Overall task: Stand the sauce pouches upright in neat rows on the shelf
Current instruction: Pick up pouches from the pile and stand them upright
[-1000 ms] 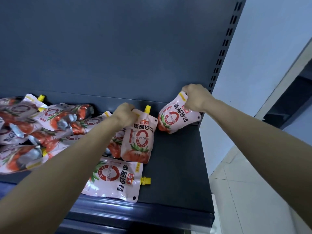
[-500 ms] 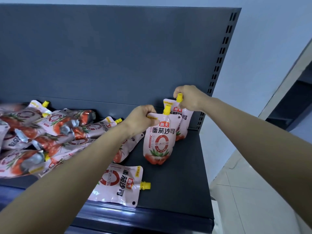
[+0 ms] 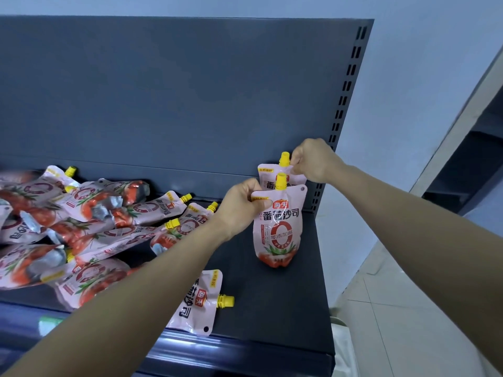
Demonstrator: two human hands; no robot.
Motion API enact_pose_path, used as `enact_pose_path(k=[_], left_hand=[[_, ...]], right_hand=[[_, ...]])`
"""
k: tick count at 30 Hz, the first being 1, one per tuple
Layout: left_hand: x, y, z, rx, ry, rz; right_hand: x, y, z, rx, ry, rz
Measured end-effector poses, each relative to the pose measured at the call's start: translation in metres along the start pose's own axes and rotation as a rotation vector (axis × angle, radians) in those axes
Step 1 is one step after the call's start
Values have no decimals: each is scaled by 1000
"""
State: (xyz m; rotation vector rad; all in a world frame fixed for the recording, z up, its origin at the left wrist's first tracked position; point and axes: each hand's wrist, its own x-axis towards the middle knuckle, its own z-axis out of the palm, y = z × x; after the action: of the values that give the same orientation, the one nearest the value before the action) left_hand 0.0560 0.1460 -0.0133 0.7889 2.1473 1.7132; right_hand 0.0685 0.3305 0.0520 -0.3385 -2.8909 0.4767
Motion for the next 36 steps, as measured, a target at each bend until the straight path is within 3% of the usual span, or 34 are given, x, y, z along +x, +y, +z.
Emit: enact_pose_path(k=[9,19,25,29,36], left_hand=[[-11,10,6,57,-66,-43],[-17,16,17,80,50,-59],[-21,23,14,185,-39,-73],[-29,31,-1,137,-148,-60],[-59,28,-75,217,-21,-37]], right_hand=[[-12,-3,-15,69,-49,-43],[-26,-12,-18,25,104,-90],[-44,-16,-25,42,154,-84],[-56,-34,-34,62,214,-138],[-78,-108,-18,156,198,-298]])
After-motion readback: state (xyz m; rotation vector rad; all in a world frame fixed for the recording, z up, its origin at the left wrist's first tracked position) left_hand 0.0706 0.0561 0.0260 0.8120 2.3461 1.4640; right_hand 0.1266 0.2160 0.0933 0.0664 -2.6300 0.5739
